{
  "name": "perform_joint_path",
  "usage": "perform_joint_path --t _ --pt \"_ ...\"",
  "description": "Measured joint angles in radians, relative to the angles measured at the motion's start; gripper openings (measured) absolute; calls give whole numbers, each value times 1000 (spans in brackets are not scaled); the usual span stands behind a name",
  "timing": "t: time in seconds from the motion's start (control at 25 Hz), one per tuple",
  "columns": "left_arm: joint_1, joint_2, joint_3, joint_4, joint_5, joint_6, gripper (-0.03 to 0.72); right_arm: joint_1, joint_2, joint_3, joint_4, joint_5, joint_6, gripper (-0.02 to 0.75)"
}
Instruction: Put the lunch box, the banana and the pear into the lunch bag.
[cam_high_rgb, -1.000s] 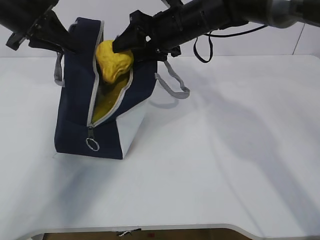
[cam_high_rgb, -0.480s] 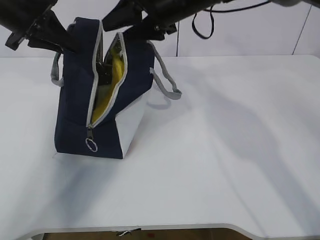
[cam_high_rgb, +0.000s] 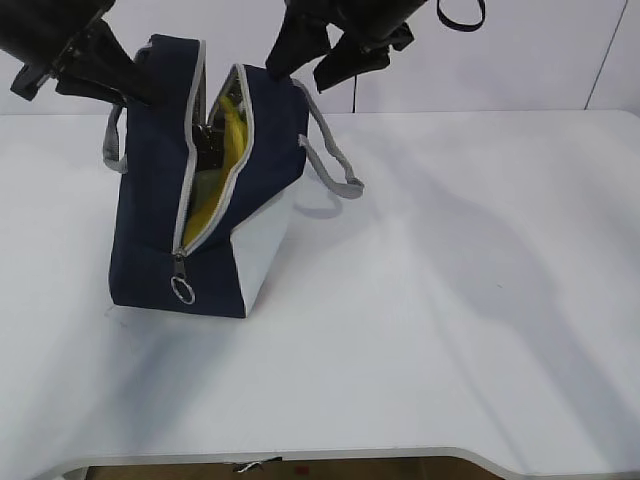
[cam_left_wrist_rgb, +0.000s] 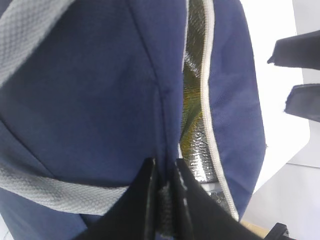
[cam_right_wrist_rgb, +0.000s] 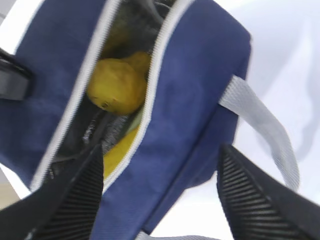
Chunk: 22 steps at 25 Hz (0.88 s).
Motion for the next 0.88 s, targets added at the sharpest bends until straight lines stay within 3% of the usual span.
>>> perform_joint_path --t 0.76,0.88 --pt "0 0 0 0 0 0 27 0 82 39 21 -40 18 563" --pt "0 0 0 0 0 0 27 0 90 39 26 -41 18 520"
